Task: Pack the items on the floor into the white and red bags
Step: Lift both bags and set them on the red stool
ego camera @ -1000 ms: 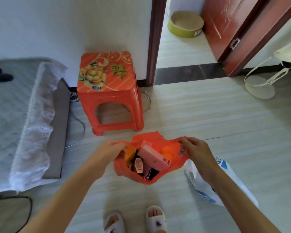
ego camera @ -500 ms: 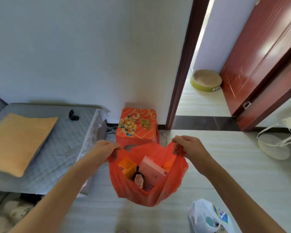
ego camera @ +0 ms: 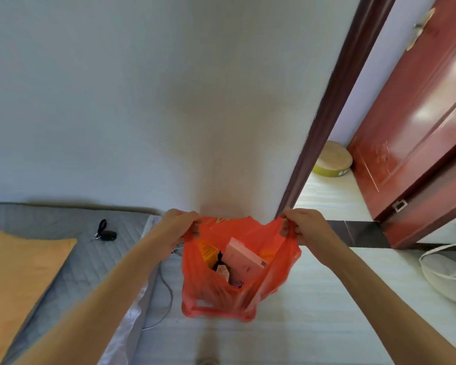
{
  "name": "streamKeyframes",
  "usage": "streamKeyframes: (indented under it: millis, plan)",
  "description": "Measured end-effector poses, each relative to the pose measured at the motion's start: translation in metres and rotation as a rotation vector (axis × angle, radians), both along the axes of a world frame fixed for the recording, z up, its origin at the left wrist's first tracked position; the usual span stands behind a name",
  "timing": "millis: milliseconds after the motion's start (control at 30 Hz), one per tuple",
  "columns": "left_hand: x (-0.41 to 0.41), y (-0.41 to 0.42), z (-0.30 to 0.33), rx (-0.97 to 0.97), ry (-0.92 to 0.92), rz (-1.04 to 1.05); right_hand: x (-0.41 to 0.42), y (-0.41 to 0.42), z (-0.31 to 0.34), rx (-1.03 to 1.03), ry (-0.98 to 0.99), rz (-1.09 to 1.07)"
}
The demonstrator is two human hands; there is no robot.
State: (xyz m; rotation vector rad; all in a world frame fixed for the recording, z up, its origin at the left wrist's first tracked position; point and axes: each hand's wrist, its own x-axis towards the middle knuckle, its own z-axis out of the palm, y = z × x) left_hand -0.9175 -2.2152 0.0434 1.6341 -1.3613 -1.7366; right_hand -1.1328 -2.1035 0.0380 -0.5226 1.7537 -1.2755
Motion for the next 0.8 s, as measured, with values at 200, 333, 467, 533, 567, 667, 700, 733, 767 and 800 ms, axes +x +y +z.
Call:
streamKeyframes:
  millis: [200,333,467,533,567,667,700,733,767,800]
  plan:
    - [-0.041,-0.1,-0.015,-0.025,-0.001,0.026,-0.029,-0.1,-0.009,0.0,-0.012,-0.039]
    - [-0.067,-0.156,-0.031,-0.038,-0.025,-0.02,-0.051,-0.161,-0.028,0.02,-0.015,0.015]
    - [-0.094,-0.198,-0.055,0.004,-0.073,0.005,-0.071,-0.207,-0.056,0.092,-0.022,0.058]
    - [-0.105,-0.212,-0.066,0.04,-0.097,-0.012,-0.079,-0.221,-0.073,0.143,-0.023,0.074]
    - [-0.111,-0.218,-0.071,0.046,-0.098,-0.021,-0.083,-0.226,-0.081,0.16,-0.021,0.073]
    - [-0.127,-0.237,-0.083,0.018,-0.091,-0.031,-0.094,-0.243,-0.096,0.151,-0.018,0.058]
    - [-0.132,-0.243,-0.086,0.003,-0.103,-0.046,-0.096,-0.249,-0.098,0.145,-0.016,0.062]
    - [-0.136,-0.246,-0.089,-0.011,-0.122,-0.07,-0.098,-0.253,-0.1,0.152,-0.011,0.068]
    - [-0.139,-0.248,-0.091,-0.027,-0.149,-0.097,-0.098,-0.257,-0.101,0.164,-0.006,0.079]
    - [-0.141,-0.25,-0.093,-0.047,-0.179,-0.123,-0.097,-0.259,-0.103,0.183,-0.001,0.094]
